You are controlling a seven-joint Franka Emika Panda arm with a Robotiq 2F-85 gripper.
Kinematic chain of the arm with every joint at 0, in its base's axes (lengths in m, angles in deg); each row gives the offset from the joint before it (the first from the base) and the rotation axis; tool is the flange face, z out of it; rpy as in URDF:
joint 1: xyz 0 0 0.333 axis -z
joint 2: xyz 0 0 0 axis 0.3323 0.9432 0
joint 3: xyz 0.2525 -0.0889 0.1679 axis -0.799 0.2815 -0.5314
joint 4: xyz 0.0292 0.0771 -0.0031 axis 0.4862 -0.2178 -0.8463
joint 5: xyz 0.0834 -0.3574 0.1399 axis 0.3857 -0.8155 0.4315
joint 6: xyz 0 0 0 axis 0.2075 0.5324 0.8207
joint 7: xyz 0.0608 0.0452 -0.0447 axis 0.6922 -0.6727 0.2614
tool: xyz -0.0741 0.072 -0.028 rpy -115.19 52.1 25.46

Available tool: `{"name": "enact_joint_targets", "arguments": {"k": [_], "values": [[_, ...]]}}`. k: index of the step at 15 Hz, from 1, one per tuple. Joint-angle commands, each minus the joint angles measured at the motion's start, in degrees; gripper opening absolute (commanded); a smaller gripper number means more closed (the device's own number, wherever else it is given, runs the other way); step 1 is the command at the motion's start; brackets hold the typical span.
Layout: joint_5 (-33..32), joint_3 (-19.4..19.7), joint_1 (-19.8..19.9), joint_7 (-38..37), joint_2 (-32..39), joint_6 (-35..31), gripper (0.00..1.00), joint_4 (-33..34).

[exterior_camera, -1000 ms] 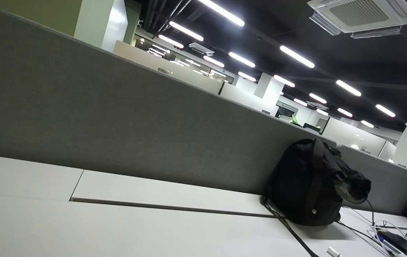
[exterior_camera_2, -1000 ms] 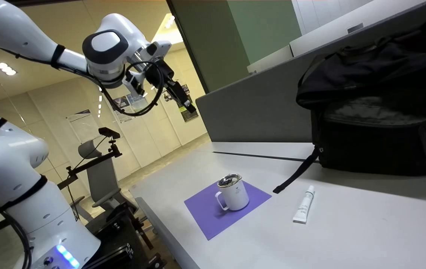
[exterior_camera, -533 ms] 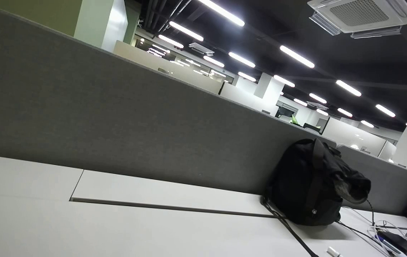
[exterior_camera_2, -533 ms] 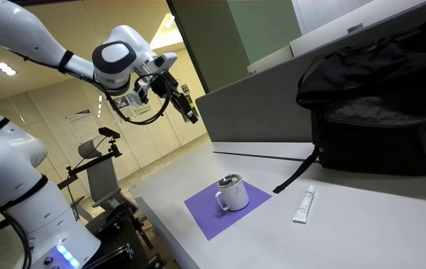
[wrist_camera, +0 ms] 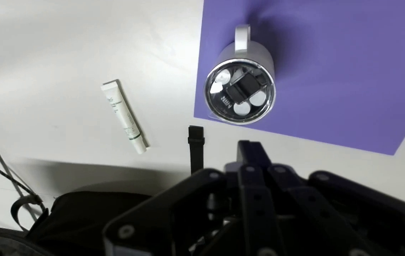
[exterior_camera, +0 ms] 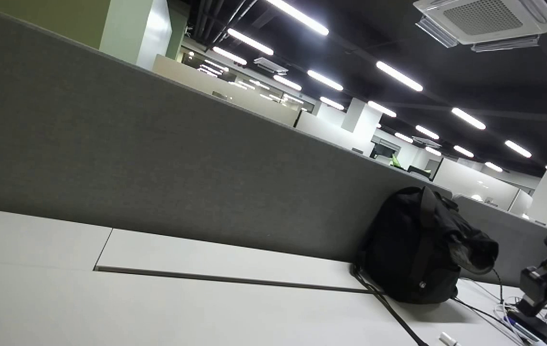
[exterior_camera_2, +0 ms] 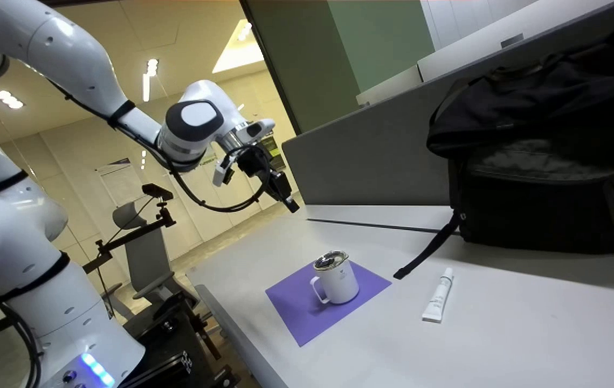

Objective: Move the object in the cup

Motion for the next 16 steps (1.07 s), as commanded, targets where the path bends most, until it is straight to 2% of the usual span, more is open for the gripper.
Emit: {"name": "enact_joint_targets", "arguments": {"k": [1, 11, 13, 16], "values": [[-8.5, 0.4, 0.8, -6.4, 4.7, -4.0, 0.0, 0.8], [-37.7, 6.7, -0.7, -27.6, 15.5, -11.3, 0.0, 5.5], [-42.1, 7.8, -1.2, -32.1, 17.8, -11.8, 0.0, 7.5], [-45.4, 8.6, -1.8, -37.2, 20.8, -10.6, 0.0, 10.0]]}}
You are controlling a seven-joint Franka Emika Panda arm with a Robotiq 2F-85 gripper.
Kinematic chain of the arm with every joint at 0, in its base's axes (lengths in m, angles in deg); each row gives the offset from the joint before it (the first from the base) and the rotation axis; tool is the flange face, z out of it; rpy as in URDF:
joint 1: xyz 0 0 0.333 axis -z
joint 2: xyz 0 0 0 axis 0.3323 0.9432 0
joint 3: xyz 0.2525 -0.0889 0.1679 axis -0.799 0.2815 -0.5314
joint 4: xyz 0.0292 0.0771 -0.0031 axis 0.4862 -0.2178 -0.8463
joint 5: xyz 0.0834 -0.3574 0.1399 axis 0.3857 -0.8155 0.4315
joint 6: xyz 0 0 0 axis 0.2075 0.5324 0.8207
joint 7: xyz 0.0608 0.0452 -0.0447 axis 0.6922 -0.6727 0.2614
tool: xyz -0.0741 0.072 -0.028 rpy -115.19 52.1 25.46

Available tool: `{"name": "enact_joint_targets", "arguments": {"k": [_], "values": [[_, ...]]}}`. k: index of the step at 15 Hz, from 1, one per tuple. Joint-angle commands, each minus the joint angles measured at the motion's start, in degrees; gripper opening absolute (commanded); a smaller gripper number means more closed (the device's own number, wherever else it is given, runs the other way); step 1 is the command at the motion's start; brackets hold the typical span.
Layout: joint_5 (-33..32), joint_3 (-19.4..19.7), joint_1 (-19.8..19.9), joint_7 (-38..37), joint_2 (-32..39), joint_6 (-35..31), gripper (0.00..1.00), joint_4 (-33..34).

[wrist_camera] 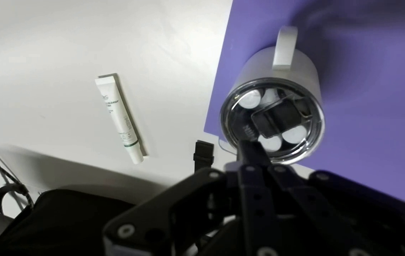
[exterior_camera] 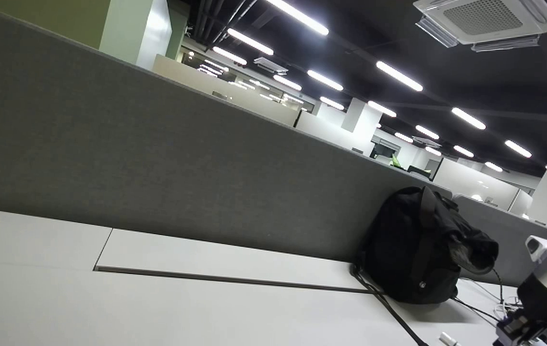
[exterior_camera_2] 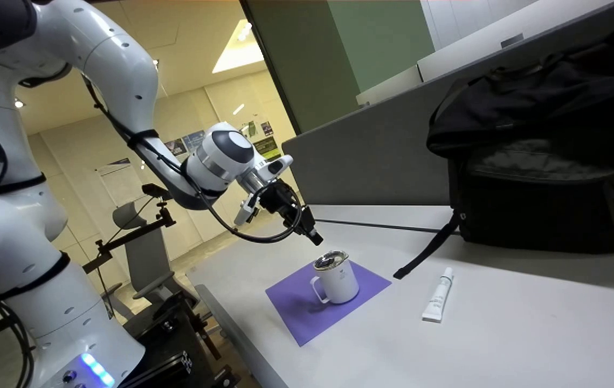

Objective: Move the object in the cup

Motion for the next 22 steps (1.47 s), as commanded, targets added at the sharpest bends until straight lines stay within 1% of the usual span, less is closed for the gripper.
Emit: {"name": "enact_joint_targets", "arguments": {"k": [1, 4, 15, 20, 22], "values": [[-1.0, 0.3, -0.2, -1.6, 1.1, 0.1, 0.01, 0.8], [-1.9, 0.7, -0.6, -3.5, 3.1, 0.2, 0.01, 2.5], [-1.6, 0.7, -0.7, -3.5, 3.7, 0.0, 0.0, 2.8], [-3.4, 1.3, -1.4, -4.9, 5.1, 0.7, 0.0, 4.0], [-5.5, 2.0, -2.0, -6.6, 5.4, 0.6, 0.0, 4.8]]}}
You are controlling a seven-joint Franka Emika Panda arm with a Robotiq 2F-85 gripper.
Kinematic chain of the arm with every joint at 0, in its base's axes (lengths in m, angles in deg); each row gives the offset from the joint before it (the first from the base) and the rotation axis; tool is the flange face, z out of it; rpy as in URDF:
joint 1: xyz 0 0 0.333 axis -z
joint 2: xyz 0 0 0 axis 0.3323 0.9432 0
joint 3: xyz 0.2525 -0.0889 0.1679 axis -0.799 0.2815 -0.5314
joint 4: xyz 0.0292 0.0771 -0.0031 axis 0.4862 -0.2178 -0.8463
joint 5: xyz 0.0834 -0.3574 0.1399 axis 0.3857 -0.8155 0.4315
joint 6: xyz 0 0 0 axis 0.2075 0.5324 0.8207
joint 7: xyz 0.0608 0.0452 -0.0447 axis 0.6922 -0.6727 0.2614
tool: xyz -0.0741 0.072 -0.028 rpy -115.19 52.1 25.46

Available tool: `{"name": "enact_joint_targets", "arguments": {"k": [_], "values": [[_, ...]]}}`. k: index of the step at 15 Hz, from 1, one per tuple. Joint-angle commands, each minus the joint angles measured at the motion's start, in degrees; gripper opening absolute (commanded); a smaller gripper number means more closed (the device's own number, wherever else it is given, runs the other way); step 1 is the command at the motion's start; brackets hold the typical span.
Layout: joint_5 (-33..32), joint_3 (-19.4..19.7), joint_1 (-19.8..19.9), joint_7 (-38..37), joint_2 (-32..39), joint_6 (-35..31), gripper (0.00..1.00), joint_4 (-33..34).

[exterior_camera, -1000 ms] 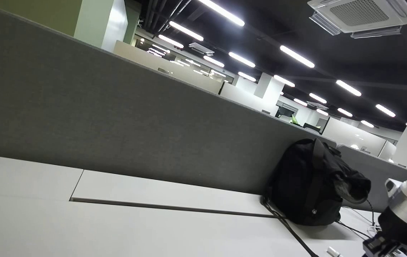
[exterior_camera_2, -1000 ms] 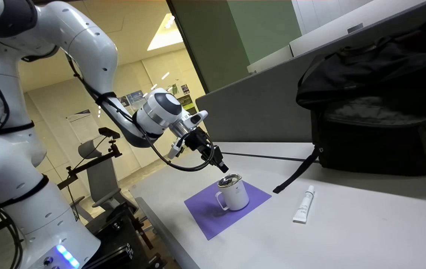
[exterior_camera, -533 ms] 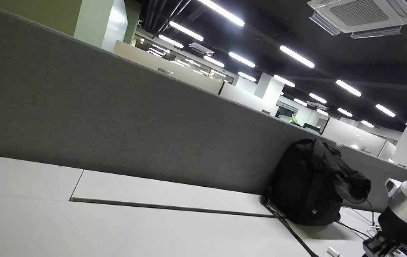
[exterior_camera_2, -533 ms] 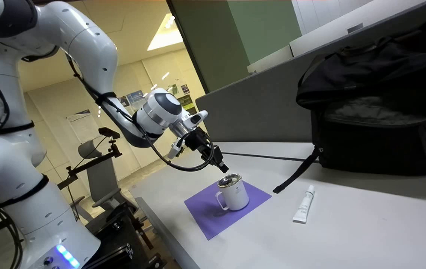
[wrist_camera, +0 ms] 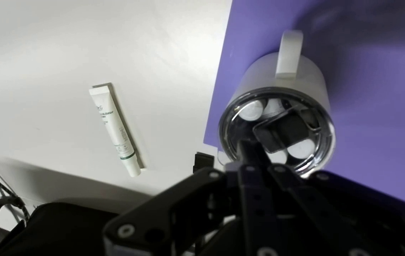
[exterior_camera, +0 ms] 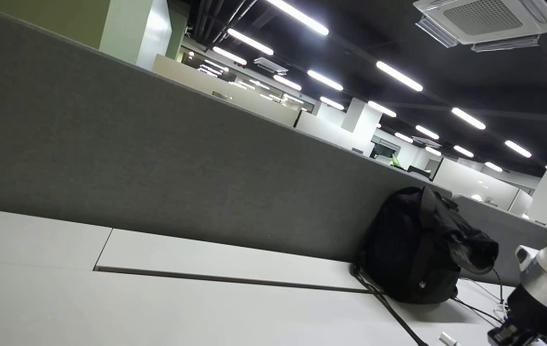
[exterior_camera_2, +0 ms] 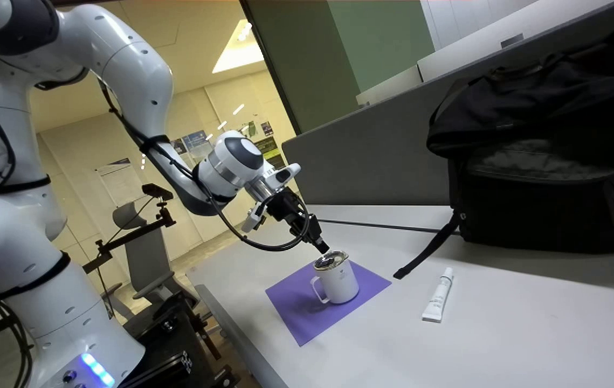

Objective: Move the object in the cup

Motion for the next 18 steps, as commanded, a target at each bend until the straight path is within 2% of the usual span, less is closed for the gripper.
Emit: {"name": "enact_joint_targets", "arguments": {"k": [1, 8, 18], "values": [[-4.7, 1.5, -1.4, -4.0, 1.1, 0.3, 0.0, 2.4], [-7.9, 1.5, -1.1, -5.6, 3.7, -1.0, 0.0, 4.6], [-7.1, 1.2, -0.9, -5.5, 6.6, -2.0, 0.0, 5.8]]}}
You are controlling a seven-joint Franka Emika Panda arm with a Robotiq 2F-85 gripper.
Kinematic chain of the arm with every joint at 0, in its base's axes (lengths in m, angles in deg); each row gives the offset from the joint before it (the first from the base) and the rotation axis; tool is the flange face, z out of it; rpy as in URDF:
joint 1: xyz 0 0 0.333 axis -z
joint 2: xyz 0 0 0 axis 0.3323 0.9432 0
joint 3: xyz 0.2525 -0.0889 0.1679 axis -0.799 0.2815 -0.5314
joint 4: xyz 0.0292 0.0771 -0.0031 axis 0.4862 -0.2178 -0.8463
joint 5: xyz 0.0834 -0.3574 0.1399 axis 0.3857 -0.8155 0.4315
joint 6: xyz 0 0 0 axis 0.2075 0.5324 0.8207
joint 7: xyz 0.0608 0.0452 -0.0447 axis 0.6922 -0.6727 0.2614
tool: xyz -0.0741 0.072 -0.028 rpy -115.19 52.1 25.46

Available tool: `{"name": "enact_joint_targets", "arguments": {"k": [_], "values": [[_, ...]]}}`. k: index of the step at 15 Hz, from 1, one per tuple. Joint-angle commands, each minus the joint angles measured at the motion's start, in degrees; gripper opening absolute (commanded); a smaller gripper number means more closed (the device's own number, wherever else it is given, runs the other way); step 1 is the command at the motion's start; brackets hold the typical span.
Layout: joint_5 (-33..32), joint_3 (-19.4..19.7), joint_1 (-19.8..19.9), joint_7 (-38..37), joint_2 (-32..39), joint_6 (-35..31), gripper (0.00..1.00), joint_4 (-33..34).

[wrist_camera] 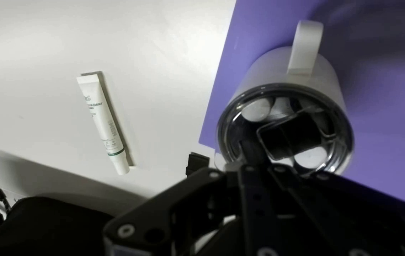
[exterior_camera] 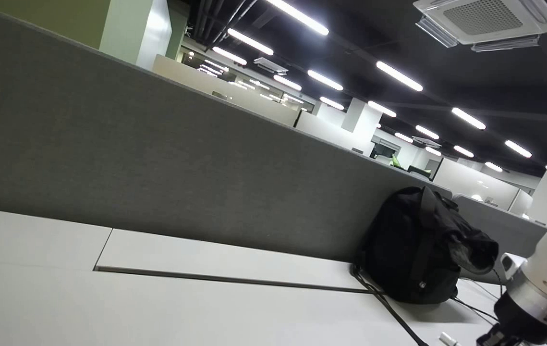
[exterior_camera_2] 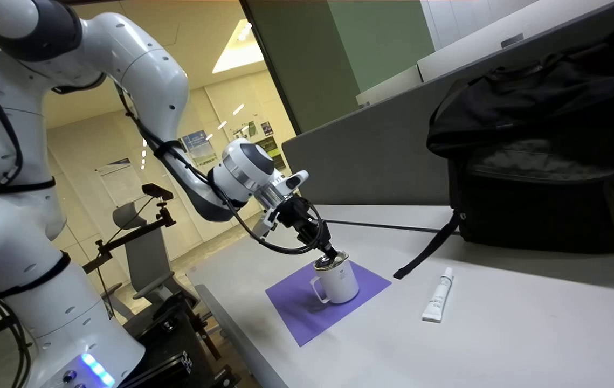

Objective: Move the object in the cup

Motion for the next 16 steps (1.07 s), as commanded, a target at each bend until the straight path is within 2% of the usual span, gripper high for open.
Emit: {"name": "enact_joint_targets", "arguments": {"k": [1, 8, 13, 16], "values": [[-1.5, 0.5, -0.5, -2.8, 1.3, -0.9, 0.0, 1.3], [1.1, -0.1, 0.5, -1.4, 2.3, -3.2, 0.0, 0.8], [7.7, -2.1, 2.9, 3.2, 2.9, -4.2, 0.0, -0.5], [15.2, -5.5, 6.2, 9.9, 3.0, -4.5, 0.0, -1.8]]}}
